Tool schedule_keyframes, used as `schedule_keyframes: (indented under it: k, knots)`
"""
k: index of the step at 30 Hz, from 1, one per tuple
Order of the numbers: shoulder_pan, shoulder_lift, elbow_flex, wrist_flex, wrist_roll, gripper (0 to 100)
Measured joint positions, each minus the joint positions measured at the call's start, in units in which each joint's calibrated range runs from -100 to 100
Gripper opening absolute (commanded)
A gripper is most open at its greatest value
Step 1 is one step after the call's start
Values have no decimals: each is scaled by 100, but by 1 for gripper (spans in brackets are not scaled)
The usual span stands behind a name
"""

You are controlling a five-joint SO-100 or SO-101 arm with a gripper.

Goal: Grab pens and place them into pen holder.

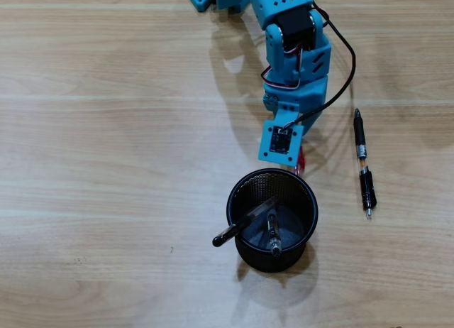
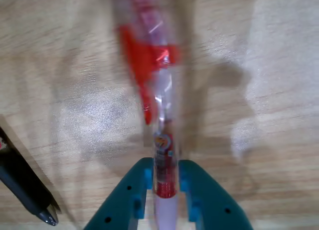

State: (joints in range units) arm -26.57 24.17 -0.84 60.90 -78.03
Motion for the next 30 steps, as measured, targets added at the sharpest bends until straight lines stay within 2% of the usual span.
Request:
schedule_keyframes:
  k: [12, 13, 17, 30]
  knots:
    - [27, -17, -62, 43, -10, 3]
    - [27, -17, -62, 43, -10, 9]
    - [-27, -17, -62, 43, -10, 16]
    - [-271, -76, -44, 43, -10, 17]
